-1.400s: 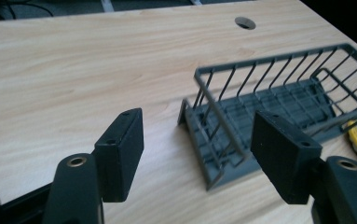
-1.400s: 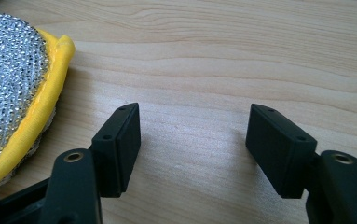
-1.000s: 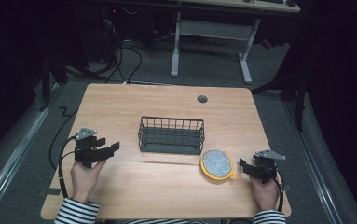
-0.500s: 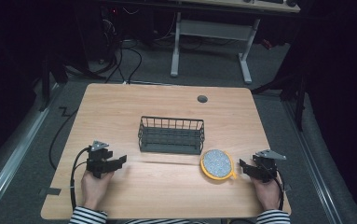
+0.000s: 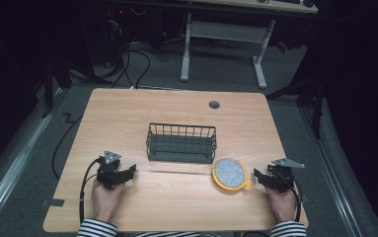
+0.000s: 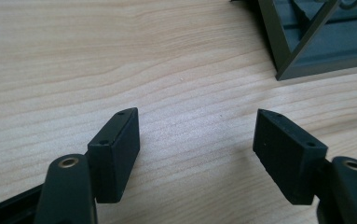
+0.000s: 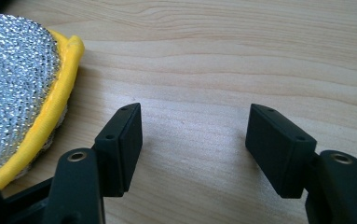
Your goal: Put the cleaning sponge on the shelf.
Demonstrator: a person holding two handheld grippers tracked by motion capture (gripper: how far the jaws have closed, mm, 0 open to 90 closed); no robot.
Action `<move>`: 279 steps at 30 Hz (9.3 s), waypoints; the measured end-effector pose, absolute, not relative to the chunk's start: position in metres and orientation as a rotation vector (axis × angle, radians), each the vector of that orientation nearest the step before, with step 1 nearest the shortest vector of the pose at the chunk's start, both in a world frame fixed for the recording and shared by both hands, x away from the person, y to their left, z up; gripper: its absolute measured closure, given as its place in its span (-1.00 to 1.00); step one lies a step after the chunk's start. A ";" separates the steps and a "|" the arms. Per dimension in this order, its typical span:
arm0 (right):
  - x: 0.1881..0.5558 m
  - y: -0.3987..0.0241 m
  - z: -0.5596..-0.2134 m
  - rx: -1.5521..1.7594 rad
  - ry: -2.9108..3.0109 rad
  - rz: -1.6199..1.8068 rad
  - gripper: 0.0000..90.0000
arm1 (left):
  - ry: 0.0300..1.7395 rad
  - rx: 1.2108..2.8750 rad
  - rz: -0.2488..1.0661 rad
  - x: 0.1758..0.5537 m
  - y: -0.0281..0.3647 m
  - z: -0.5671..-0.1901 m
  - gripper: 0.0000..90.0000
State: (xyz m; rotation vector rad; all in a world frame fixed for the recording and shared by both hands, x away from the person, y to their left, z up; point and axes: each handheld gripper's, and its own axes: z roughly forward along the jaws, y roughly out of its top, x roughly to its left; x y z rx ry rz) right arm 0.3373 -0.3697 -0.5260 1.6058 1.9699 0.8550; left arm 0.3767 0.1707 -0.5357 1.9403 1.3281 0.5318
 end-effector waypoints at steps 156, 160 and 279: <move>0.461 -0.241 -0.349 1.188 2.356 1.100 0.76 | 1.326 1.959 0.559 0.376 0.165 -0.536 -0.32; 0.468 -0.231 -0.352 1.181 2.364 1.103 0.76 | 1.326 1.960 0.559 0.376 0.165 -0.536 -0.32; 0.353 -0.317 -0.518 1.427 2.101 1.011 0.13 | 1.325 1.957 0.552 0.376 0.166 -0.536 -0.31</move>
